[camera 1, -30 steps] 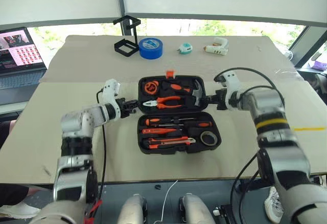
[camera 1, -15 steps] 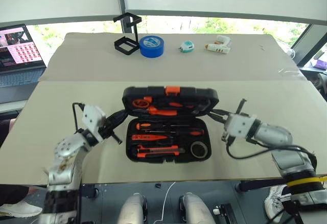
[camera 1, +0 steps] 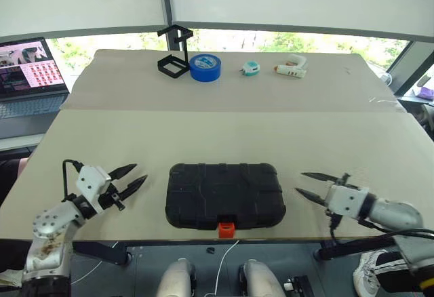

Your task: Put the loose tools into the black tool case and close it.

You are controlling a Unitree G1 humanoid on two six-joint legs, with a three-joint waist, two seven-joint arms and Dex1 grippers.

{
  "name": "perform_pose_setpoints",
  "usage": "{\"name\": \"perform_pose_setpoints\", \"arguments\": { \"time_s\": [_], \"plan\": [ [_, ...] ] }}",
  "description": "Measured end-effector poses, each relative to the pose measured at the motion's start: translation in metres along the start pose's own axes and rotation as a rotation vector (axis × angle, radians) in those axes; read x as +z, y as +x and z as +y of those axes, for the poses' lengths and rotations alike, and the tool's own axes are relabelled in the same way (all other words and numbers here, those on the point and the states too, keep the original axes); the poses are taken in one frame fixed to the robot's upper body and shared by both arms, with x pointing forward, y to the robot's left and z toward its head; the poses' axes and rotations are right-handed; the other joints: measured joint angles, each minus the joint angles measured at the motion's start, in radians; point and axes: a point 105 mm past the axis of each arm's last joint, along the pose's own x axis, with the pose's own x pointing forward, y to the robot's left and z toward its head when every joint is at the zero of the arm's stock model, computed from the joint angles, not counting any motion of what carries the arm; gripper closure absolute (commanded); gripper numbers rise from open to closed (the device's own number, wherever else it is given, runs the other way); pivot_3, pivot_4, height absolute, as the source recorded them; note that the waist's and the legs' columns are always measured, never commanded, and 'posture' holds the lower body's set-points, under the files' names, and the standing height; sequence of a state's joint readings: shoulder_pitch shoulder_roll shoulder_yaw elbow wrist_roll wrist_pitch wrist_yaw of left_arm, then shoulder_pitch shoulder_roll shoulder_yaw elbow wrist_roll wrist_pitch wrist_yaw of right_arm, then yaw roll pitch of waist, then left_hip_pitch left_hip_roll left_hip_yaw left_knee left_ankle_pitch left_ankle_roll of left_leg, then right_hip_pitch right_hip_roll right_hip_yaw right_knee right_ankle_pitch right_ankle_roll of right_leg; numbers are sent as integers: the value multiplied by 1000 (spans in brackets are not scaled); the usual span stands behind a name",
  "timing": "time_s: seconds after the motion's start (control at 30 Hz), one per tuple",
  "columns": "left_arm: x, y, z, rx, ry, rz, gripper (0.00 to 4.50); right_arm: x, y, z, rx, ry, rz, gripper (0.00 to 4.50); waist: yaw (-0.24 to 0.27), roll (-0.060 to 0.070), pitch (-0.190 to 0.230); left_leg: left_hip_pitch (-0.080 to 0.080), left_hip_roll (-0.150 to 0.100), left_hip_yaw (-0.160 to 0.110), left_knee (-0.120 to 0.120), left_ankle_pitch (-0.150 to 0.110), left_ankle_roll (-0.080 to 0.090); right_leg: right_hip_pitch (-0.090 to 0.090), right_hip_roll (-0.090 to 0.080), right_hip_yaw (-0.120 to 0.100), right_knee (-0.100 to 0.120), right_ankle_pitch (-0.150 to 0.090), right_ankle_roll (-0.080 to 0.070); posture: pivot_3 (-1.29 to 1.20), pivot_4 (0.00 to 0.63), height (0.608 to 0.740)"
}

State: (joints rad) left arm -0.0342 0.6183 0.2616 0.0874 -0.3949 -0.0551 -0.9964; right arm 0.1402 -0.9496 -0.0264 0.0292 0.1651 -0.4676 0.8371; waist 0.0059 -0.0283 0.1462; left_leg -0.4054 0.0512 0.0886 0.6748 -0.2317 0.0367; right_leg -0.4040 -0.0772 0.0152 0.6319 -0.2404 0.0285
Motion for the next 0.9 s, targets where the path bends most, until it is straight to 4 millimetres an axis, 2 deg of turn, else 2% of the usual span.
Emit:
{"name": "perform_pose_setpoints", "arguments": {
  "time_s": [0.03, 0.07, 0.13, 0.23, 0.33, 0.4, 0.53, 0.7, 0.8, 0.9],
  "plan": [
    [3, 5, 0, -26, -6, -5, 3656, 3, -2, 10, 48, 58, -11, 4070, 0, 0, 0, 0, 0, 0, 0, 0, 0, 0, 0, 0, 0, 0, 0, 0, 150, 740],
    [4, 9, 0, -45, -12, -4, 3979, 6, -3, 17, 86, 91, -17, 4331, 1, 0, 0, 0, 0, 0, 0, 0, 0, 0, 0, 0, 0, 0, 0, 0, 150, 740],
    [10, 23, 0, -106, -25, -1, 4469, 16, -7, 37, 202, 169, -24, 4500, 3, 0, 0, 0, 0, 0, 0, 0, 0, 0, 0, 0, 0, 0, 0, 0, 150, 740],
    [15, 40, 2, -178, -26, 22, 4469, 30, -7, 52, 311, 197, -34, 4500, 4, -1, 0, 0, -1, 0, 1, 0, 0, 0, 1, 0, 0, 0, 0, 0, 150, 740],
    [17, 62, 3, -257, 9, 67, 4469, 51, 2, 69, 402, 206, -79, 4500, 3, -1, -1, -1, -2, 1, 1, 0, 0, -1, 2, 0, 0, 0, 0, 0, 150, 740],
    [14, 71, 4, -284, 16, 105, 4469, 62, 14, 72, 416, 222, -111, 4500, 1, -2, 0, -2, -2, 0, 1, 0, 0, -2, 2, 0, 0, 0, 0, 0, 150, 740],
    [9, 80, 4, -330, 20, 154, 4469, 80, 37, 68, 403, 221, -145, 4500, 1, -2, 0, -4, -2, 0, 2, 0, 0, -3, 2, 0, 0, 0, 0, 0, 150, 740],
    [2, 81, 1, -354, 1, 191, 4469, 83, 59, 62, 375, 204, -142, 4500, 2, -4, 0, -5, -2, 0, 3, 0, 0, -3, 3, -1, 0, 0, 0, 0, 150, 740],
    [-3, 80, -4, -365, -22, 214, 4469, 80, 76, 36, 248, 193, -135, 4500, -4, -4, 0, -4, -2, 0, 4, 0, 0, -4, 3, 0, 2, 1, 0, 0, 150, 740],
    [-4, 76, -7, -361, -33, 214, 4469, 69, 82, 16, 170, 180, -96, 4500, -3, -4, 0, -5, -2, 0, 3, 0, 0, -4, 2, 0, 2, 1, 0, 0, 150, 740]
  ]
}}
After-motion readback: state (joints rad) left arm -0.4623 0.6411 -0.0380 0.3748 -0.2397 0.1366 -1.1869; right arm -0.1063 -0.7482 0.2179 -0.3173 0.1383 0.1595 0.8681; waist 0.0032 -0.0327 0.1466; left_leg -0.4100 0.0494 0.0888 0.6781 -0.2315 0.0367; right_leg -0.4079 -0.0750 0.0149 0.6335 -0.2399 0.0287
